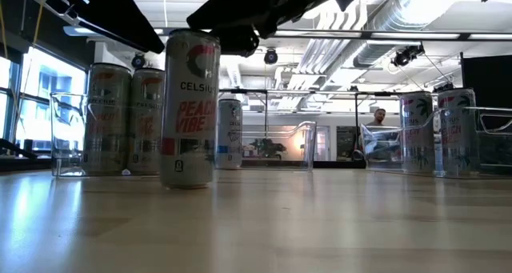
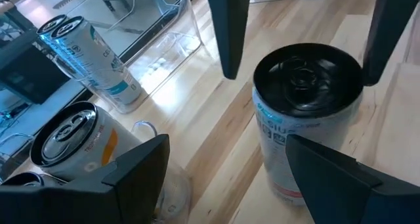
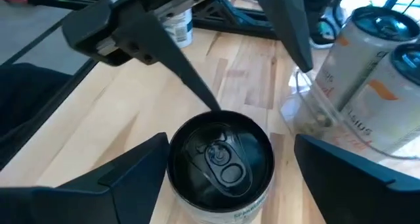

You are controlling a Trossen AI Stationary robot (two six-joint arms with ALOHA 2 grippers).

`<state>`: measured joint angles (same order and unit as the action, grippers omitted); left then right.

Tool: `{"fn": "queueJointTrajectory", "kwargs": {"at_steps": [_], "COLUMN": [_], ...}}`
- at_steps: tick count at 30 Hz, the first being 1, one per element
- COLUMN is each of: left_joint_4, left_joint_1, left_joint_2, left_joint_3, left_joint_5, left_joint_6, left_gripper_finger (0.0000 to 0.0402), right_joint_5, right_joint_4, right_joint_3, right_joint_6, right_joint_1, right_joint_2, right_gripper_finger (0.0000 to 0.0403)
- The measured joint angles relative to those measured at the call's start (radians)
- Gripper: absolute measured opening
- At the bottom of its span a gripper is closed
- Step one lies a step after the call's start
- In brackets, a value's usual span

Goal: Sort soda cans
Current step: Put the white/pink soda can into the right transparent bin

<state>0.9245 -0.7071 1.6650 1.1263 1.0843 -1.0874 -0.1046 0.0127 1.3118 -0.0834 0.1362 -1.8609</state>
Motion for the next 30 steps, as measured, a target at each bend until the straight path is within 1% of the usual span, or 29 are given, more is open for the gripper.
{"fn": "queueJointTrajectory", "kwargs": {"at_steps": [5,11,13,17,22,26,30], "left_joint_4": [-0.004,-0.005,-0.007,-0.010,-0.010,-0.011,-0.011], "left_joint_1": [0.000,0.000,0.000,0.000,0.000,0.000,-0.001], "left_joint_2": [0.000,0.000,-0.001,-0.001,-0.001,-0.001,-0.001], "left_joint_3": [0.000,0.000,0.000,0.000,0.000,0.000,0.000], "left_joint_5": [0.000,0.002,0.003,0.003,0.014,0.025,0.025], "left_joint_6": [-0.001,0.000,-0.001,-0.001,-0.008,-0.008,-0.008], "left_gripper_finger": [0.0300,0.0300,0.0300,0.0300,0.0300,0.0300,0.0300], "right_joint_5": [0.050,0.138,0.136,0.083,0.077,0.078,0.083], "right_joint_4": [-0.024,0.032,0.037,0.048,0.055,0.075,0.092], "right_joint_3": [-0.004,-0.002,-0.002,-0.002,-0.002,-0.002,-0.004], "right_joint_6": [-0.005,-0.028,-0.021,-0.027,-0.027,-0.022,-0.015], "right_joint_1": [0.017,0.024,0.024,0.024,0.026,0.027,0.028], "right_joint_2": [-0.002,0.000,-0.001,-0.006,-0.042,-0.057,-0.058], "right_gripper_finger": [0.0329,0.0329,0.0329,0.0329,0.0325,0.0306,0.0262]}}
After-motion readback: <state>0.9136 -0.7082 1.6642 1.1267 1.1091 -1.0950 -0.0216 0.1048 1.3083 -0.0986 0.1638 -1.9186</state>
